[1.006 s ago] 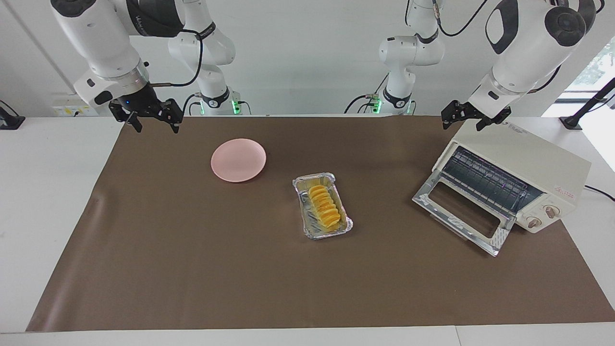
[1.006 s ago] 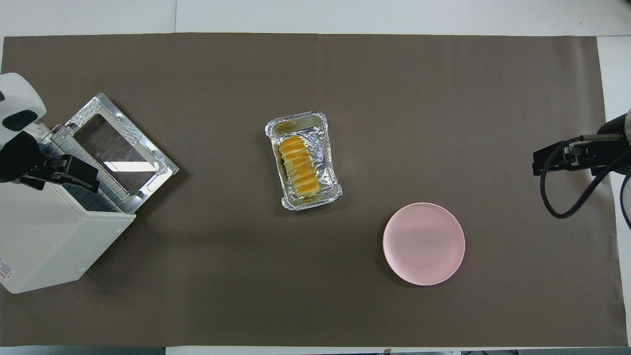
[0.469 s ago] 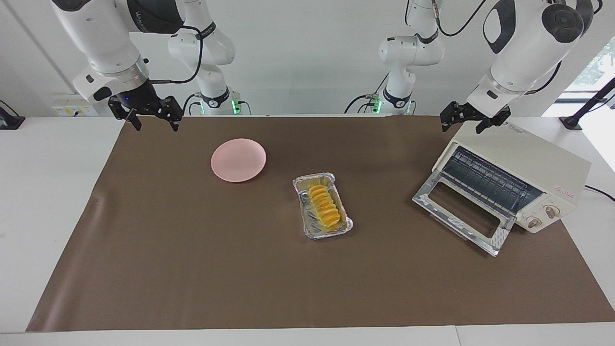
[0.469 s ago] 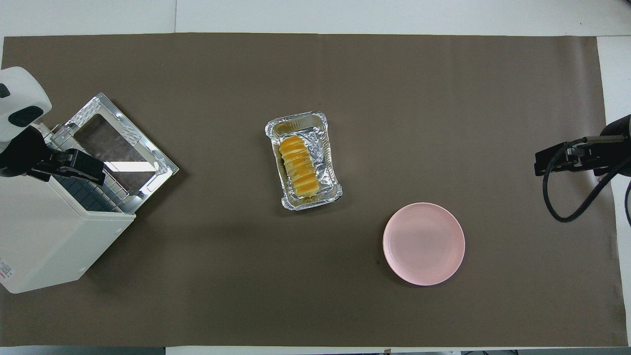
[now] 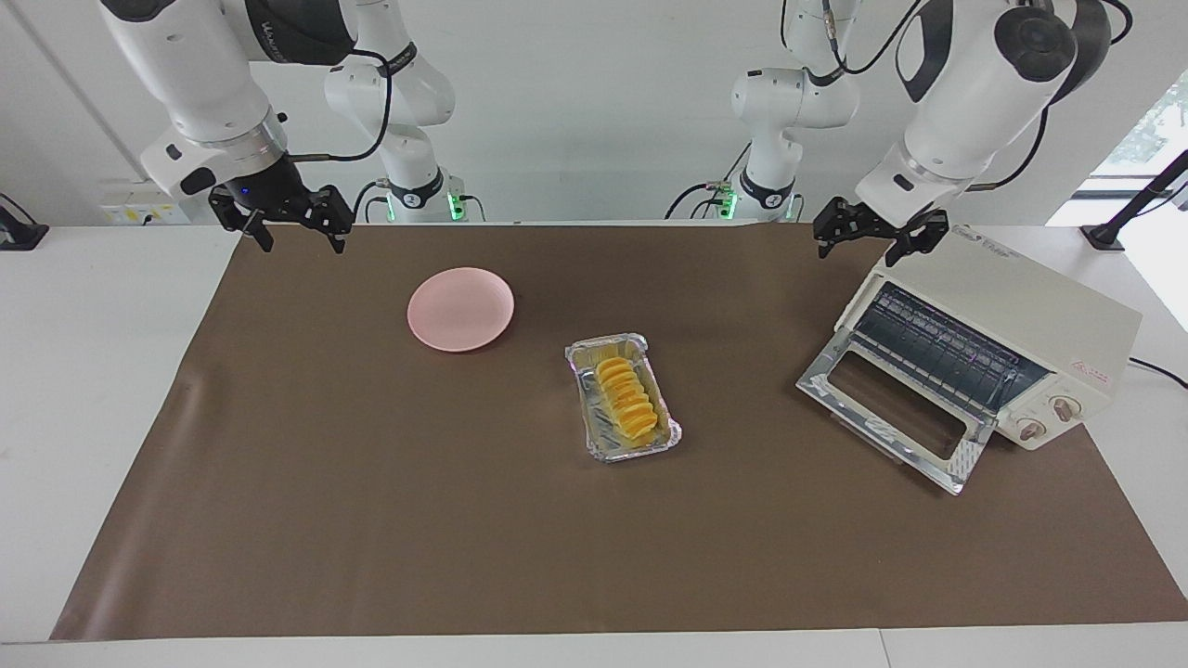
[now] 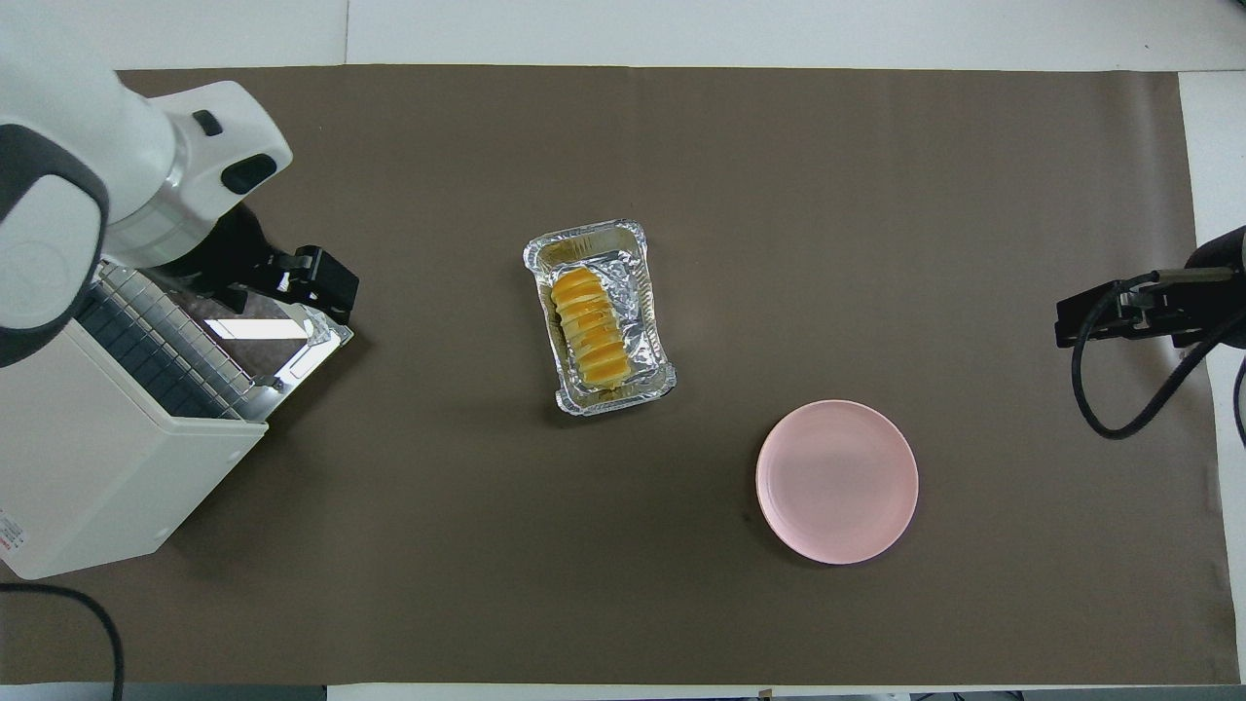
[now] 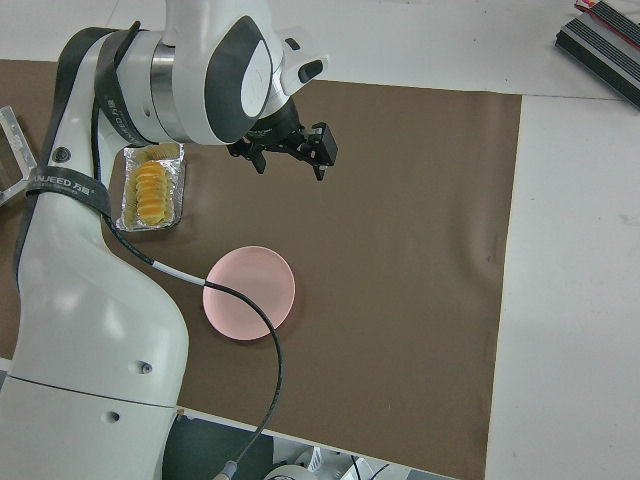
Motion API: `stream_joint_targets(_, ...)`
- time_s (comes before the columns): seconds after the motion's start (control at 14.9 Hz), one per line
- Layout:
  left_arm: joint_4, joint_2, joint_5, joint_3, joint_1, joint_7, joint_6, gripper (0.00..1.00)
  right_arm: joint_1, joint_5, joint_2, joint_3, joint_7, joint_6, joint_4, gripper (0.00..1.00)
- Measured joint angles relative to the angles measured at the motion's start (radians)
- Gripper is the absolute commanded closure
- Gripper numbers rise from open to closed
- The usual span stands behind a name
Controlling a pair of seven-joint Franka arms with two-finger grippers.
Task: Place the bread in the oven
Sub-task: 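Reach the left gripper to the foil tray and grasp it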
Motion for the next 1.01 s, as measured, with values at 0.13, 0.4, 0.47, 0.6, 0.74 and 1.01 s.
stream_joint_targets(0.13, 0.111, 0.123, -0.015, 0.000, -0.071, -0.104, 0.004, 0.00, 0.000, 0.000, 0.000, 0.000, 0.000, 0.000, 0.000, 0.00)
stream_joint_targets(0.4, 0.237, 0.301, -0.039, 0.007, -0.209, -0.304, 0.068, 0.00, 0.000, 0.000, 0.000, 0.000, 0.000, 0.000, 0.000, 0.00)
stream_joint_targets(0.47, 0.260, 0.329, -0.057, 0.007, -0.229, -0.348, 0.092, 0.00, 0.000, 0.000, 0.000, 0.000, 0.000, 0.000, 0.000, 0.00)
stream_joint_targets(0.6, 0.279, 0.381, -0.074, 0.013, -0.267, -0.426, 0.150, 0.00, 0.000, 0.000, 0.000, 0.000, 0.000, 0.000, 0.000, 0.00)
stream_joint_targets(0.74, 0.284, 0.427, -0.078, 0.045, -0.333, -0.484, 0.199, 0.00, 0.000, 0.000, 0.000, 0.000, 0.000, 0.000, 0.000, 0.00)
stream_joint_targets(1.01, 0.287, 0.477, -0.079, 0.091, -0.420, -0.577, 0.292, 0.00, 0.000, 0.000, 0.000, 0.000, 0.000, 0.000, 0.000, 0.00)
